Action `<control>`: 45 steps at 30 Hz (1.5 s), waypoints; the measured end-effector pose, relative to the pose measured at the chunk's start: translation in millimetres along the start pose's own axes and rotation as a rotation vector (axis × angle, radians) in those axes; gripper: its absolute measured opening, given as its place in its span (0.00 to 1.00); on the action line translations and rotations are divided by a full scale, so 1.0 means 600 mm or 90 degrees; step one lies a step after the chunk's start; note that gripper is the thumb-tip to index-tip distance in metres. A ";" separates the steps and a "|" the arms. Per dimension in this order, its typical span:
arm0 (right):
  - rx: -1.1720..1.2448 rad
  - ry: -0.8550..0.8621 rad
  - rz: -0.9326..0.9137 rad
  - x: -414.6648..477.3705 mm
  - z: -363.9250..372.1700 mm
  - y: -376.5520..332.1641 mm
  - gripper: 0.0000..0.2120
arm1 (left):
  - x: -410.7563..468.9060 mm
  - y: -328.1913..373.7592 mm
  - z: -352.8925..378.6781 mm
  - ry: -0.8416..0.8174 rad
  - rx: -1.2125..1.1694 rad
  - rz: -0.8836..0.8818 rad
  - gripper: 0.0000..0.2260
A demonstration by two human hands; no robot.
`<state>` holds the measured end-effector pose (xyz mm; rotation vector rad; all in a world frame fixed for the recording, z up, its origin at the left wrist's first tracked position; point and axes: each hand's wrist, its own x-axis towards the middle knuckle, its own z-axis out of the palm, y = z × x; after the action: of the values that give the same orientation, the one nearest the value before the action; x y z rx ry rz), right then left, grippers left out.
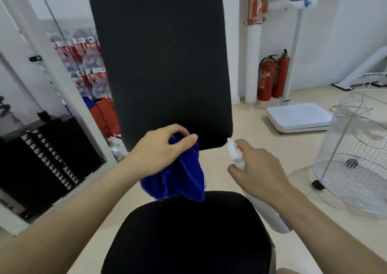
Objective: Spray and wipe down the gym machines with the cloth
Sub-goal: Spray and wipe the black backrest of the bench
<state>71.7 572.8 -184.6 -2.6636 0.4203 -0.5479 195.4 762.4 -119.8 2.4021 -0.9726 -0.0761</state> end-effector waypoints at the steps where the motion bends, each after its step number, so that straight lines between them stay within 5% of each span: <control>1: 0.000 -0.002 -0.012 0.001 -0.006 -0.002 0.18 | -0.002 -0.003 -0.021 -0.065 -0.049 -0.069 0.20; 4: -0.004 -0.027 -0.077 0.009 -0.012 -0.024 0.17 | -0.022 -0.026 -0.080 -0.263 -0.081 -0.217 0.29; 6: -0.015 -0.036 -0.117 0.016 -0.015 -0.037 0.16 | -0.031 -0.037 -0.106 -0.277 -0.064 -0.240 0.29; 11: -0.024 -0.048 -0.169 0.038 -0.019 -0.060 0.17 | -0.049 -0.091 -0.135 0.002 -0.039 -0.287 0.13; 13: -0.019 -0.074 -0.168 0.049 -0.017 -0.064 0.16 | -0.058 -0.107 -0.124 0.203 -0.169 -0.324 0.06; 16: 0.030 -0.100 -0.141 0.076 -0.012 -0.068 0.11 | -0.052 -0.120 -0.079 0.438 -0.501 -0.408 0.11; 19: 0.080 -0.113 -0.123 0.102 -0.007 -0.073 0.08 | -0.042 -0.126 -0.021 0.467 -0.789 -0.356 0.13; 24: 0.101 -0.131 -0.127 0.113 -0.005 -0.070 0.07 | -0.065 -0.153 0.021 0.380 -0.705 -0.158 0.30; 27: 0.117 -0.141 -0.126 0.112 -0.007 -0.070 0.08 | -0.041 -0.161 0.026 0.371 -0.857 -0.217 0.21; 30: 0.124 -0.134 -0.127 0.108 -0.006 -0.069 0.08 | 0.000 -0.131 0.046 0.381 -1.030 -0.390 0.10; 36: 0.124 -0.128 -0.117 0.103 -0.008 -0.073 0.09 | -0.006 -0.094 0.059 0.473 -0.988 -0.527 0.09; 42: 0.130 -0.122 -0.102 0.096 -0.012 -0.078 0.09 | -0.066 -0.061 0.047 0.439 -0.833 -0.465 0.12; 45: 0.136 -0.123 -0.101 0.094 -0.014 -0.077 0.09 | -0.117 -0.059 0.033 0.465 -0.659 -0.305 0.14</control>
<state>127.1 590.4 -140.5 -2.5243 0.0896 -0.3525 161.1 820.7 -164.9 1.4287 0.0466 0.1008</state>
